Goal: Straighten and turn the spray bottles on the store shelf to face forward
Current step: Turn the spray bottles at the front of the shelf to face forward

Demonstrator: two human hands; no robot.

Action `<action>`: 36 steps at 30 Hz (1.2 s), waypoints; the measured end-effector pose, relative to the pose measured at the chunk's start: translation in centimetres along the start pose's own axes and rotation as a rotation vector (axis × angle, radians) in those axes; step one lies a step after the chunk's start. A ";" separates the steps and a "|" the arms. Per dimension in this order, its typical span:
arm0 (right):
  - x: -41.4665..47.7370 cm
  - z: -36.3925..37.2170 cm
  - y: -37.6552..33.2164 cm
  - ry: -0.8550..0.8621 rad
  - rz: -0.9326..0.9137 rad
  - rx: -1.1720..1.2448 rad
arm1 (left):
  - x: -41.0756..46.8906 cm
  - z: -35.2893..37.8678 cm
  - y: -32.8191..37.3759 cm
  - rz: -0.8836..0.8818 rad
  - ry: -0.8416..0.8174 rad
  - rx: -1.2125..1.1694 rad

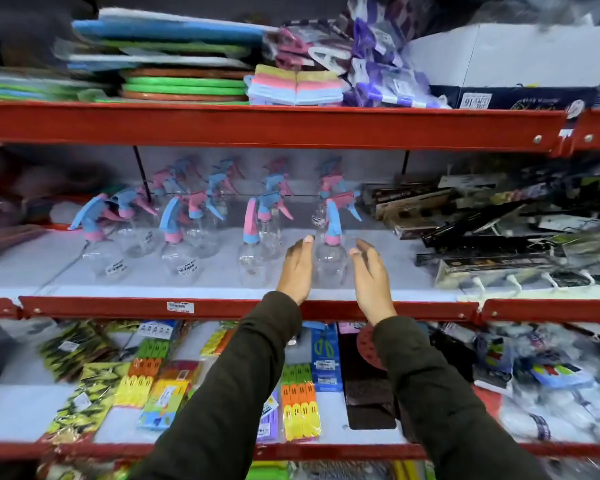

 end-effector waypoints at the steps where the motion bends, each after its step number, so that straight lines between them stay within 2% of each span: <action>1: 0.6 0.3 0.6 -0.016 0.057 0.056 | 0.2 0.4 -0.4 -0.064 0.008 -0.096; 3: 1.5 1.2 1.5 -0.071 0.159 0.098 | 0.6 1.4 -1.0 -0.160 -0.009 -0.241; 6: 1.7 2.7 2.1 -0.151 0.245 0.113 | 0.7 2.3 -0.8 -0.192 -0.039 -0.294; 15: 0.5 1.3 2.7 -0.157 0.178 0.110 | -1.3 2.9 -0.5 -0.155 -0.066 -0.314; 26: -1.4 0.0 2.3 -0.161 0.125 0.017 | -3.4 3.4 0.8 -0.121 -0.126 -0.177; 29: -2.0 -1.0 1.6 -0.083 0.077 -0.005 | -4.1 3.6 1.1 -0.087 -0.155 -0.199; 33: -4.5 -3.0 0.1 0.136 -0.068 0.041 | -4.7 1.4 0.4 -0.036 0.001 -0.184; 36: -6.5 -2.6 -1.2 0.201 -0.160 0.070 | -5.5 -1.0 0.2 0.048 0.121 -0.244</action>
Point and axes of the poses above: each hand's wrist, its own x-axis towards the middle knuckle, its own z-axis out of the palm, y = z × x, the point moved 10 cm from there along x, towards the middle knuckle, and after that the axes turned 9 degrees about z, right-handed, at the moved point
